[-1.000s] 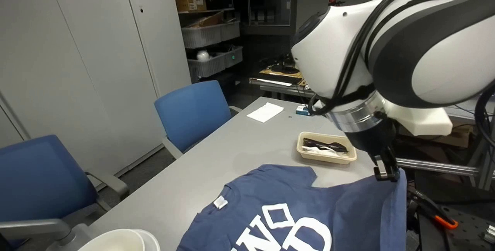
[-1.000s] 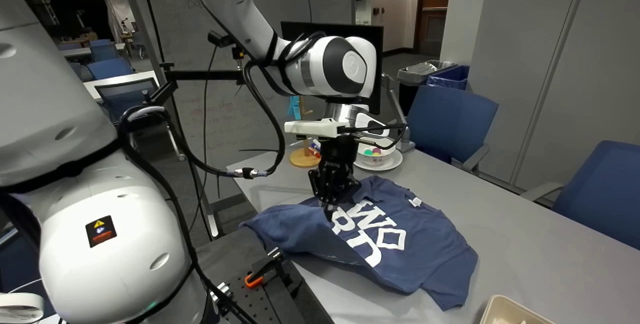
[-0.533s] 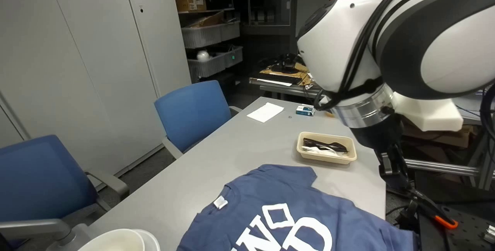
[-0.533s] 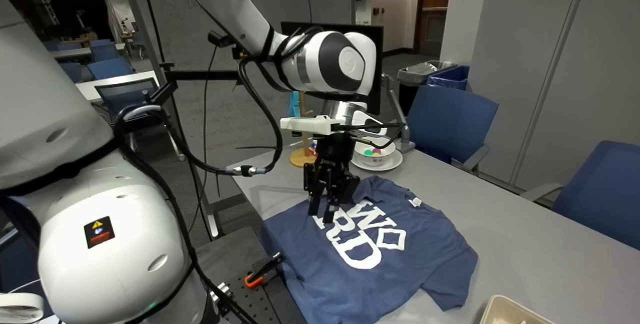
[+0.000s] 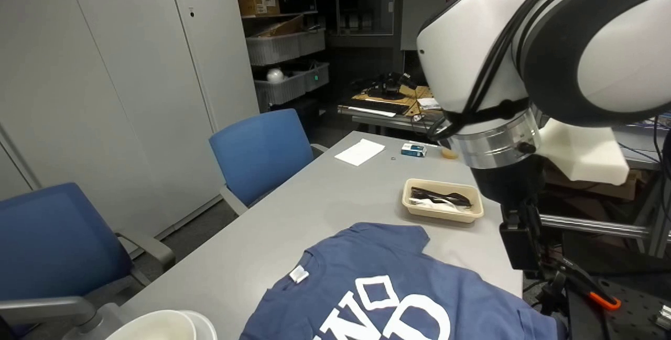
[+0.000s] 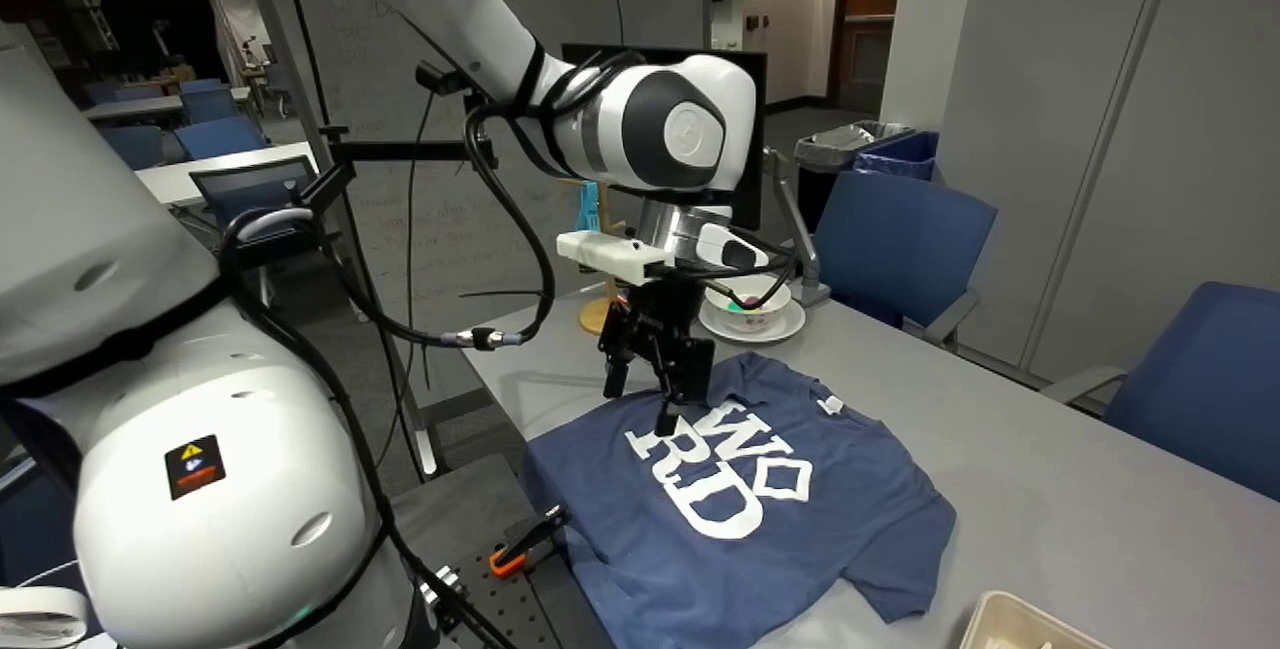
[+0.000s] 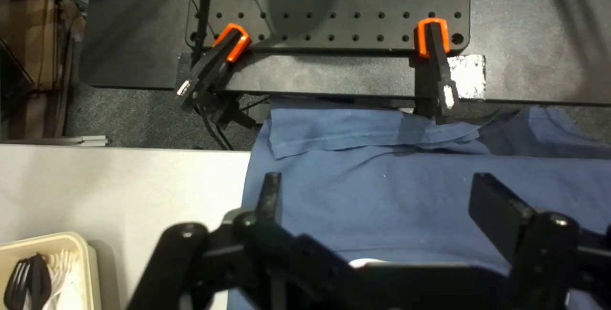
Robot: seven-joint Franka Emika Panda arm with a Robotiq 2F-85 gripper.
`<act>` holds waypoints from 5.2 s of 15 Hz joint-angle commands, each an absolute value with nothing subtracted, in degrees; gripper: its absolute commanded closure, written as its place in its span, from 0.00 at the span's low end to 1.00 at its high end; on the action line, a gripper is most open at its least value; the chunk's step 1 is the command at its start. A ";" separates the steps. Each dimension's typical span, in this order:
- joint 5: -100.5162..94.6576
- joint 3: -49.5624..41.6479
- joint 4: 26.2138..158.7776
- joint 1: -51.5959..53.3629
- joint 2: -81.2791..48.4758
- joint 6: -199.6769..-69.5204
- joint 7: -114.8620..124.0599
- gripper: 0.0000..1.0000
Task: Unfold the shirt
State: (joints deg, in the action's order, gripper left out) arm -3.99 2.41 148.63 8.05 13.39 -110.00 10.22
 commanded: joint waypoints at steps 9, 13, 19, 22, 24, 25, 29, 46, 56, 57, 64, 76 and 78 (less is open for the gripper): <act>1.32 3.36 148.81 7.04 6.13 -138.26 8.16 0.00; 0.05 3.78 148.86 6.64 5.81 -142.33 9.31 0.00; -0.08 3.71 145.80 6.77 1.48 -143.37 9.42 0.00; -1.17 3.71 145.12 6.70 -0.46 -145.54 10.00 0.00; -1.05 3.94 144.11 6.99 -3.23 -147.76 10.18 0.00; -0.47 4.10 143.48 7.17 -5.08 -149.39 10.16 0.00; -0.95 4.44 140.01 7.96 -12.54 -154.21 12.24 0.00; -0.49 -1.25 118.03 11.90 -40.25 -156.78 16.21 0.00; 2.11 -1.41 106.59 8.12 -47.60 -153.27 15.25 0.00; 2.16 -1.47 105.51 7.81 -47.95 -152.33 15.19 0.00; 1.71 -2.82 94.14 6.43 -52.47 -146.51 15.64 0.00; 1.25 -2.63 102.55 7.87 -44.48 -143.48 17.62 0.00; 1.11 -2.73 106.21 8.26 -41.49 -143.69 18.13 0.00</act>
State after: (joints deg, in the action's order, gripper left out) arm 0.61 -2.09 99.26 7.06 -47.61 -144.08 16.76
